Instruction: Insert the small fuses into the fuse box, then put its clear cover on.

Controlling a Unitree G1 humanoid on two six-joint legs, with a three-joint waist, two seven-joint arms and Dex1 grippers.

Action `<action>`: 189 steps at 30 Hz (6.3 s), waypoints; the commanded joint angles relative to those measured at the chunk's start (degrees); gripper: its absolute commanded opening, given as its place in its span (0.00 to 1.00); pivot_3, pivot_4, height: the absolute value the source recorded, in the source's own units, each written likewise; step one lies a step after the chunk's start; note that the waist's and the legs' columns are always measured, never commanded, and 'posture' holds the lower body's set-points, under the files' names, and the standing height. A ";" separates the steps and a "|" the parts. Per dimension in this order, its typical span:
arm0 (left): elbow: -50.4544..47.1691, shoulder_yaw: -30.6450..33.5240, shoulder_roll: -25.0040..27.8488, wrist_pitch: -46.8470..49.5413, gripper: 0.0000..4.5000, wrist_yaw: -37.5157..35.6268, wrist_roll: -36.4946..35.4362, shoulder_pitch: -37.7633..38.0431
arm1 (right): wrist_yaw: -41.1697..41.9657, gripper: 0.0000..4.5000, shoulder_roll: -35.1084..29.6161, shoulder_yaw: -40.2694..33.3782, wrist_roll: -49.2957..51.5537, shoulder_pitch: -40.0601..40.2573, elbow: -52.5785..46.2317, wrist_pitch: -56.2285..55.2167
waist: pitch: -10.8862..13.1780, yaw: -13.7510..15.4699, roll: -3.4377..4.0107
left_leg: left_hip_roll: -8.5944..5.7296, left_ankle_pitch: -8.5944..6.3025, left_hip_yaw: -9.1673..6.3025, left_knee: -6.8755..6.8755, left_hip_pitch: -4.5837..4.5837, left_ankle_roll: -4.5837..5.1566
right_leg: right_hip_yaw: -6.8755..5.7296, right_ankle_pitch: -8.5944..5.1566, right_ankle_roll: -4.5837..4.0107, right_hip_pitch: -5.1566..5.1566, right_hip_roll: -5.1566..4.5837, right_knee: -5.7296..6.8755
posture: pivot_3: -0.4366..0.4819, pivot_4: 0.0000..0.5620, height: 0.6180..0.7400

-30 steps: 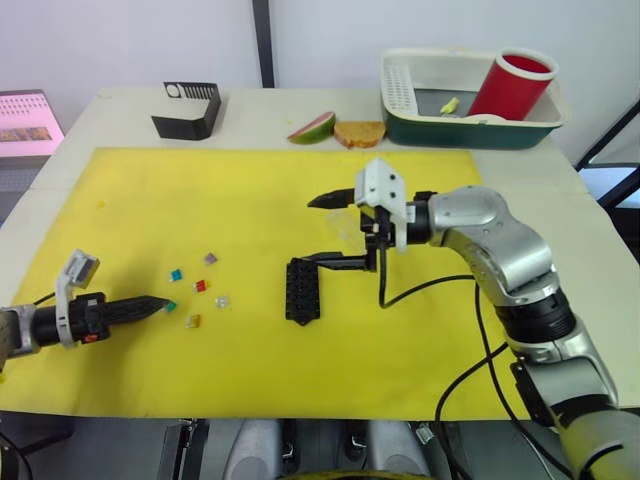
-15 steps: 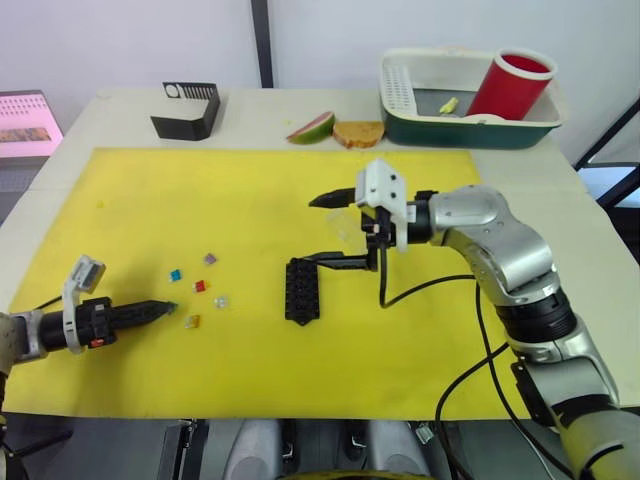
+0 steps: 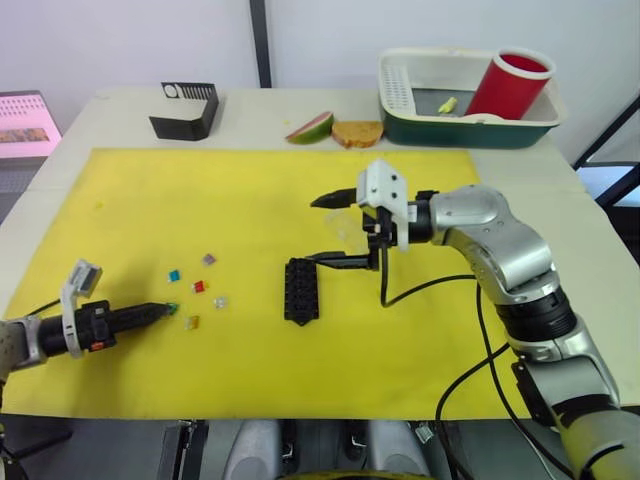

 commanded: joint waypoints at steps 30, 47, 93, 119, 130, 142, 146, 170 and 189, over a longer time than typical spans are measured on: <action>-10.11 9.60 1.32 2.01 0.00 4.39 -7.80 2.21 | 1.82 1.00 -0.13 -3.13 3.00 -0.40 -1.93 1.95 | 0.00 0.04 -0.03 | 0.02 0.00 -0.02 0.00 -0.02 0.00 | 0.00 0.00 0.00 -0.01 -0.01 -0.01 | 0.48 0.27 1.00; -37.84 1.61 -9.40 -0.63 0.00 15.59 -21.33 -21.23 | -17.28 0.95 6.70 -20.42 38.06 -6.46 -8.15 42.01 | 0.01 0.06 -0.03 | 0.01 0.06 -0.14 -0.03 0.00 -0.09 | -0.01 0.04 -0.06 0.07 0.05 -0.04 | 0.48 0.27 1.00; -34.80 -2.58 -8.40 -5.22 0.00 13.94 -20.01 -21.57 | -24.14 0.37 10.20 -14.92 40.40 -6.71 -8.80 41.27 | 0.01 0.09 -0.02 | 0.00 0.06 -0.13 -0.02 -0.03 -0.07 | -0.02 0.03 -0.04 0.05 0.09 -0.06 | 0.48 0.27 1.00; -35.50 -7.00 0.53 -11.83 0.20 9.58 -9.28 -18.73 | -16.72 0.00 2.34 -4.98 28.88 -6.82 -12.41 31.33 | 0.02 -0.03 0.00 | 0.01 0.06 -0.11 -0.06 -0.04 -0.07 | -0.01 0.03 -0.04 0.00 0.11 -0.09 | 0.48 0.27 1.00; -43.22 -11.76 3.16 -36.73 0.99 7.88 10.64 0.69 | -1.99 0.00 -6.22 9.83 8.36 0.78 -14.93 7.66 | 0.03 0.33 0.01 | 0.03 0.04 -0.09 -0.05 -0.13 -0.07 | -0.02 0.02 -0.04 -0.06 0.10 -0.15 | 0.48 0.27 1.00; -43.81 -14.22 -2.73 -42.62 0.99 10.67 15.02 1.56 | 0.08 0.00 -5.65 12.15 0.81 4.80 -13.00 4.65 | 0.03 0.24 0.00 | 0.05 0.04 -0.10 -0.03 -0.10 -0.05 | -0.04 0.02 -0.04 -0.04 0.09 -0.14 | 0.48 0.27 1.00; -43.08 -14.92 -3.11 -42.91 0.99 10.56 15.78 1.02 | 0.30 0.00 -5.38 11.89 0.02 5.41 -12.39 5.07 | 0.03 0.24 0.00 | 0.05 0.03 -0.10 -0.03 -0.10 -0.05 | -0.04 0.03 -0.04 -0.03 0.09 -0.14 | 0.48 0.27 1.00; -42.09 -16.76 -5.16 -43.25 0.99 11.53 17.70 -0.21 | -0.59 0.00 -3.12 12.09 -2.36 7.63 -12.69 8.26 | 0.03 0.25 -0.01 | 0.05 0.03 -0.11 -0.02 -0.09 -0.04 | -0.04 0.03 -0.04 -0.02 0.10 -0.13 | 0.48 0.27 1.00; -42.65 -16.96 -5.65 -43.49 0.99 11.40 18.08 0.31 | -1.25 0.00 -3.49 13.43 -5.14 9.46 -12.41 7.56 | 0.02 0.23 -0.01 | 0.05 0.03 -0.11 -0.02 -0.08 -0.04 | -0.04 0.03 -0.04 0.00 0.10 -0.12 | 0.48 0.27 1.00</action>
